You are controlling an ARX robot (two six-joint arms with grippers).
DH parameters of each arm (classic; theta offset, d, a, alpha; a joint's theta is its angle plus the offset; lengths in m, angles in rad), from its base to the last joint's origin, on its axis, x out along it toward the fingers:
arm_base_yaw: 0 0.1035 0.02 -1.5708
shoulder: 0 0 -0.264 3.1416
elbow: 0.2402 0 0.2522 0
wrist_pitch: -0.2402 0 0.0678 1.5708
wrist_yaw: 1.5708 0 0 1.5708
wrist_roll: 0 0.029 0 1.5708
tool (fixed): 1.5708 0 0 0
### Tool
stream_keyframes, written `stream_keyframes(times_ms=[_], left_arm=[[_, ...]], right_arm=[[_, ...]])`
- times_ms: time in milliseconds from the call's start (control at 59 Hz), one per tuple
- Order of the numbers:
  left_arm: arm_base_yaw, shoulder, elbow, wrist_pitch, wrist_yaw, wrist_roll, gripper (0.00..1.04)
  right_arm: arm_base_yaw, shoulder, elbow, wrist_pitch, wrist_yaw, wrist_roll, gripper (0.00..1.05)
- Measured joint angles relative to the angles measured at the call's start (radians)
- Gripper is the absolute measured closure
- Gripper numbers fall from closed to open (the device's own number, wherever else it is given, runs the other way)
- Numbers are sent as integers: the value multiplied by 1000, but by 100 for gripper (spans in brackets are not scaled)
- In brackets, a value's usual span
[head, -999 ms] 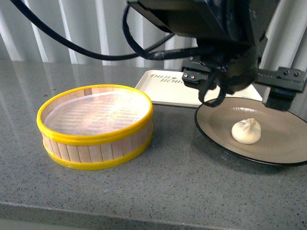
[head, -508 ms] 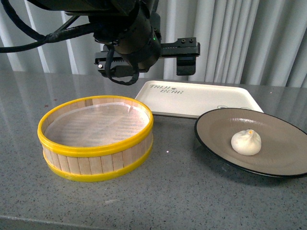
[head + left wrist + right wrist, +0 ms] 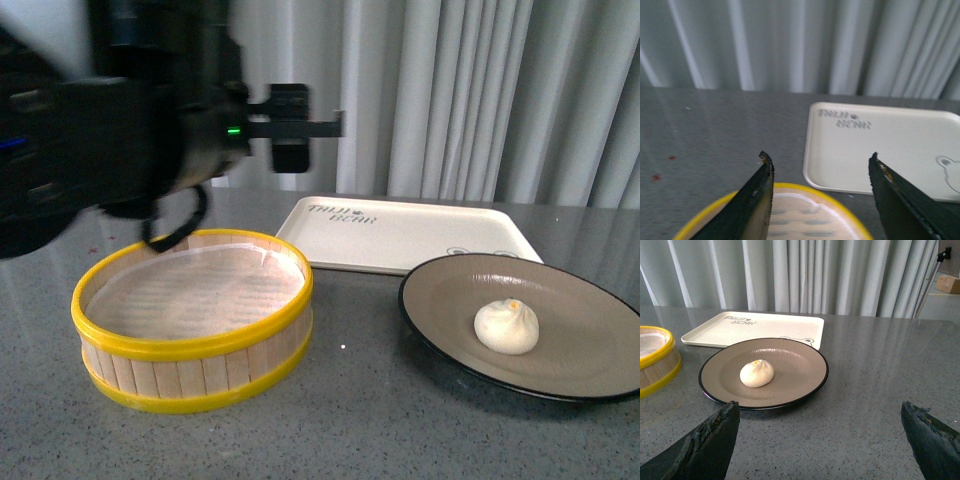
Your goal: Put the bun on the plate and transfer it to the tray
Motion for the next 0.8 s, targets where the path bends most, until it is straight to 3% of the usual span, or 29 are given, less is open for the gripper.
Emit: stream_keyframes(times_ms=[119, 288, 796], left_arm=[[85, -159, -254, 116, 46, 13, 72], [142, -282, -486, 171, 133, 18, 101], [288, -640, -832, 165, 268, 25, 101]], right_arm=[[0, 0, 0, 0, -2, 0, 8], [0, 0, 0, 0, -1, 0, 8], [0, 0, 0, 0, -2, 0, 8]])
